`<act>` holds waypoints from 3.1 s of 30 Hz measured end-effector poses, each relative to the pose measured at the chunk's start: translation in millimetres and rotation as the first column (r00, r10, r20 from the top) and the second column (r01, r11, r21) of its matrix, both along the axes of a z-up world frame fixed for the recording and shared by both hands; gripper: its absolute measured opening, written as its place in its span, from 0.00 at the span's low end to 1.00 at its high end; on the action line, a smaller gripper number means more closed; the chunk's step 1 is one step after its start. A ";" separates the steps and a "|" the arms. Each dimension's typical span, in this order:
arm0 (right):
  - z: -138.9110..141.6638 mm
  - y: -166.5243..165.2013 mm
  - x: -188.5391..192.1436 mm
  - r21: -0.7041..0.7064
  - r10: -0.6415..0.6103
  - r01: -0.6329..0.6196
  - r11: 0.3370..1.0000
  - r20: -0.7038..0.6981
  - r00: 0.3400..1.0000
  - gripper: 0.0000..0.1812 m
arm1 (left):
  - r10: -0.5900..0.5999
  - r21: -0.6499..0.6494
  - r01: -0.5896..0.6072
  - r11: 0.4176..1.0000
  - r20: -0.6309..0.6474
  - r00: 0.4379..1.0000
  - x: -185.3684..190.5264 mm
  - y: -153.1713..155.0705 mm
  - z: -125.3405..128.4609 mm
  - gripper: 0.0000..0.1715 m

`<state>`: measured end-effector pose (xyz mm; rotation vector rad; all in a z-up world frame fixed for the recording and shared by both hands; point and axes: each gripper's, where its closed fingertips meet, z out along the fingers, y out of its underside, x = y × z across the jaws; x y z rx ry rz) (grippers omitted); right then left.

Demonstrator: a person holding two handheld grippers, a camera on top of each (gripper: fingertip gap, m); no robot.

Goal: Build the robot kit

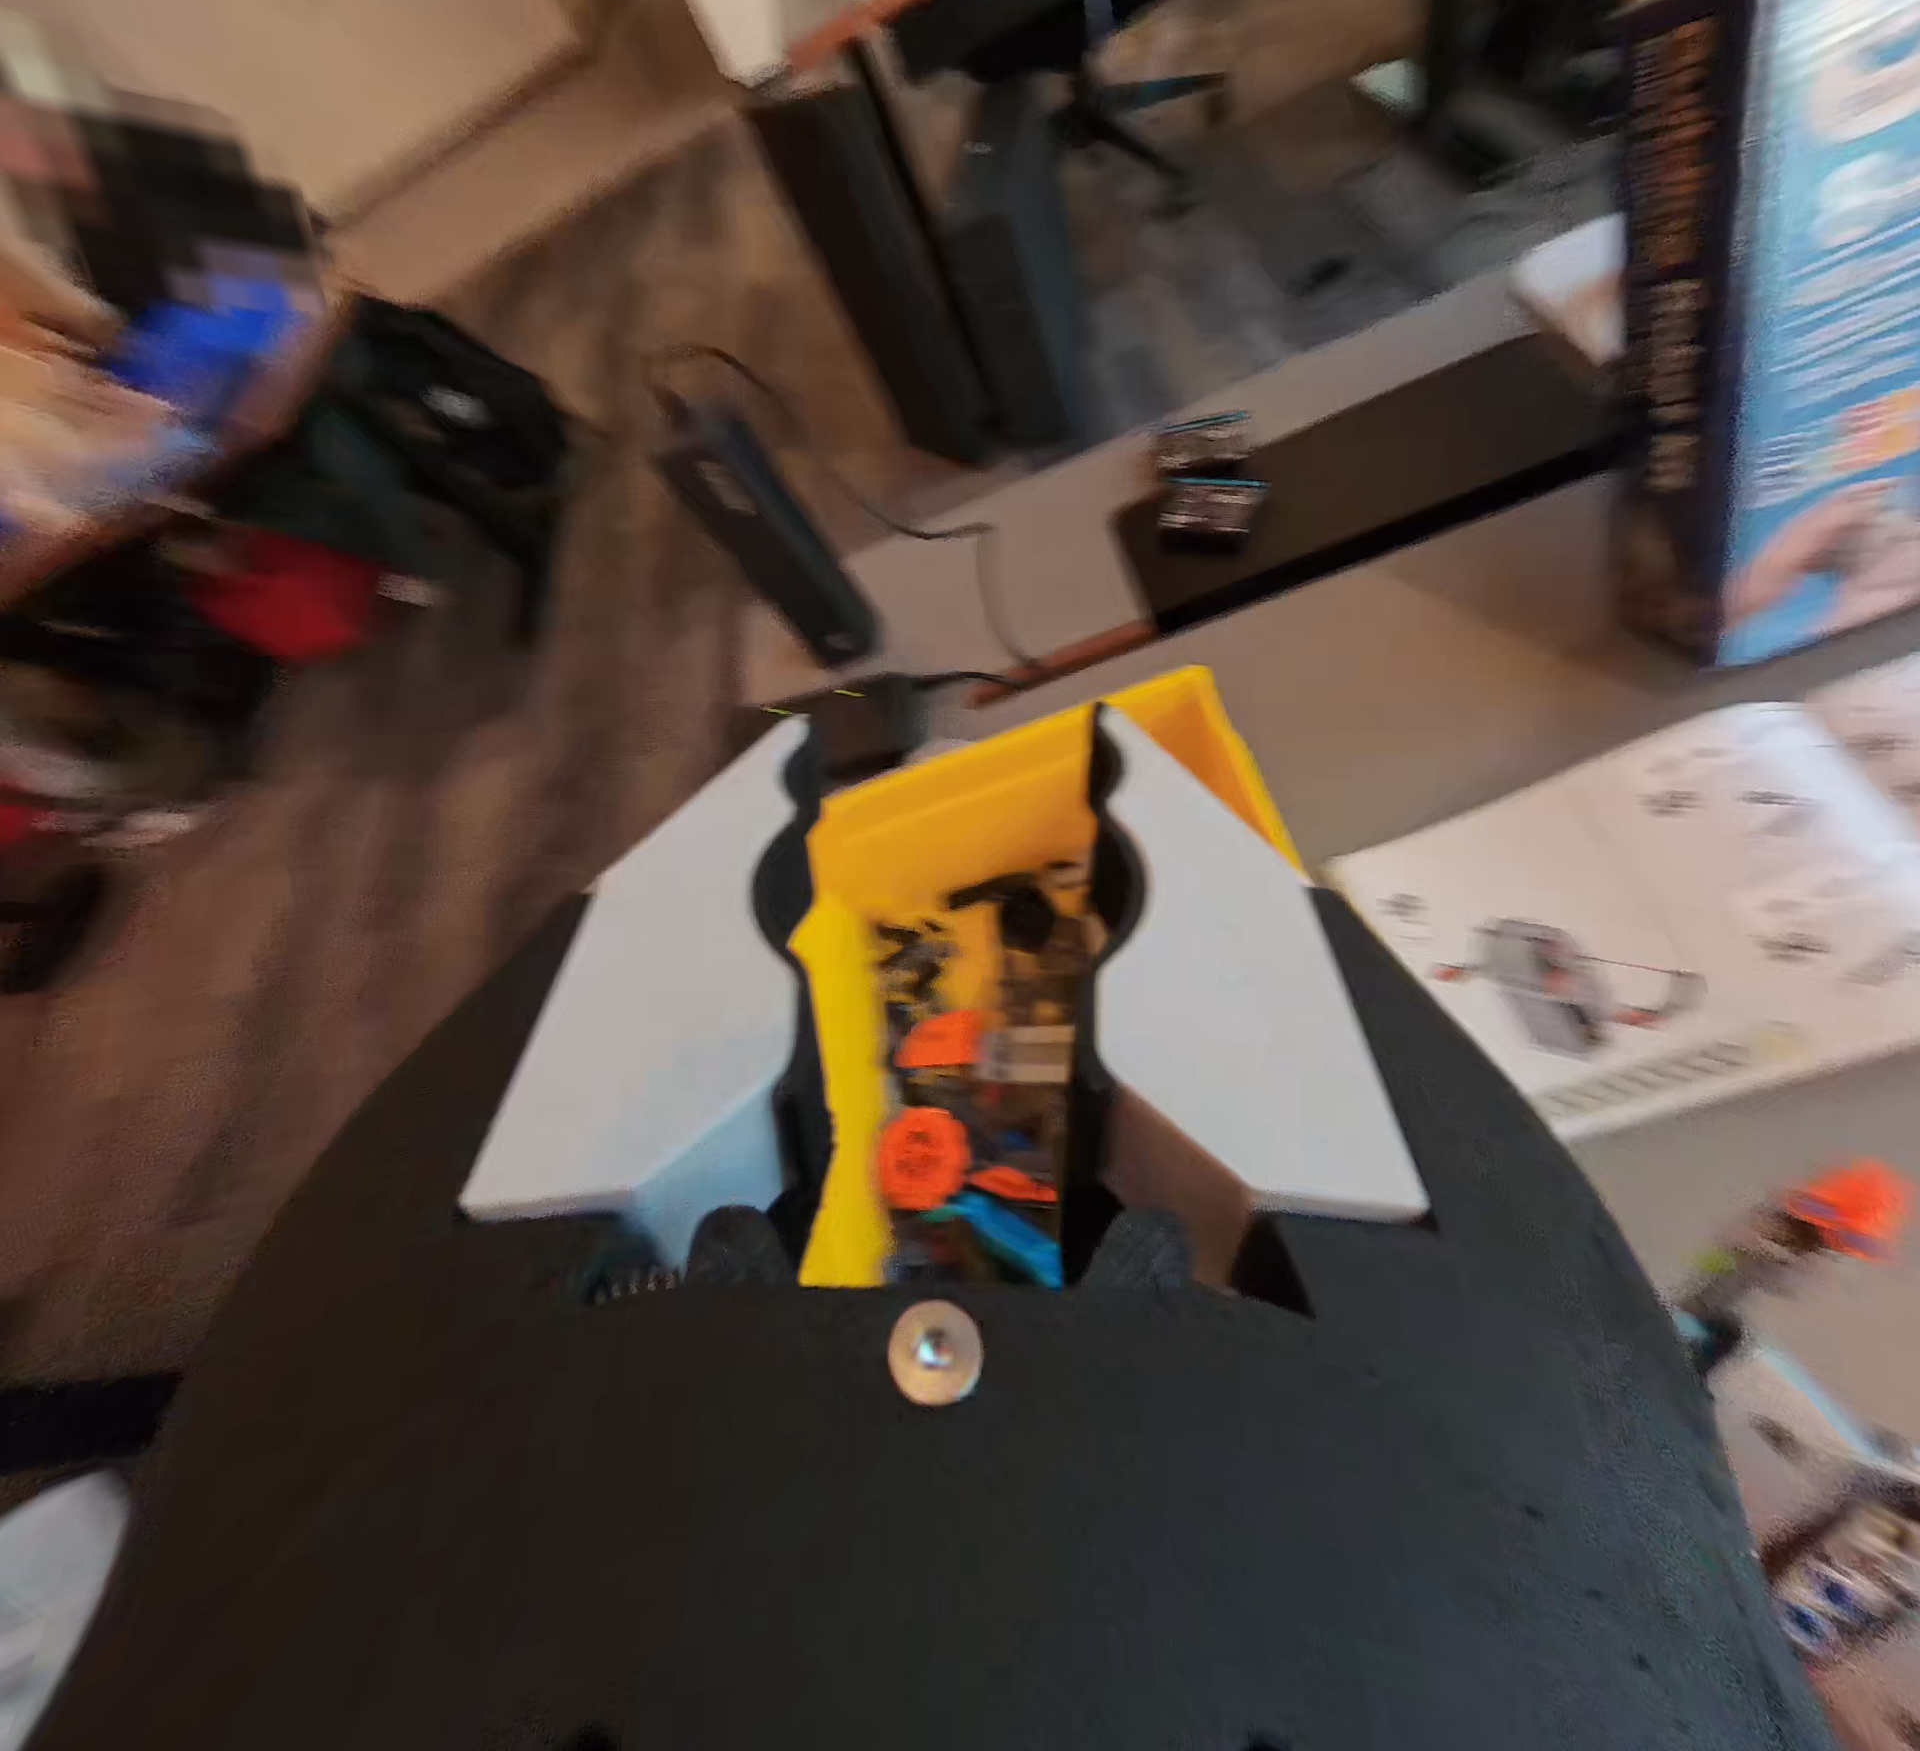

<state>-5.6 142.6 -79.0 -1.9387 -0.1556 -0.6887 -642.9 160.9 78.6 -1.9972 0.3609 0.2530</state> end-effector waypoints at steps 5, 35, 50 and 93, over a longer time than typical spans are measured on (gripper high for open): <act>3.1 3.9 -25.3 0.058 0.177 -0.169 0.984 -0.200 0.964 0.37 | -0.143 -0.209 0.205 0.956 0.279 0.950 6.2 32.6 -56.0 0.33; 11.0 3.3 -47.3 0.159 0.334 -0.296 0.942 -0.337 0.880 0.33 | -0.159 -0.854 0.088 0.514 0.006 0.987 -9.4 10.7 -246.9 0.42; -11.4 13.3 -56.2 0.094 0.346 -0.335 0.938 -0.353 0.869 0.32 | -0.110 -0.893 0.006 0.450 -0.048 0.993 -35.1 -5.9 -243.4 0.09; -40.0 27.4 -51.5 0.083 0.325 -0.328 0.941 -0.490 0.809 0.30 | 0.073 -0.827 -0.078 0.556 -0.044 0.996 -60.9 10.3 -214.4 0.10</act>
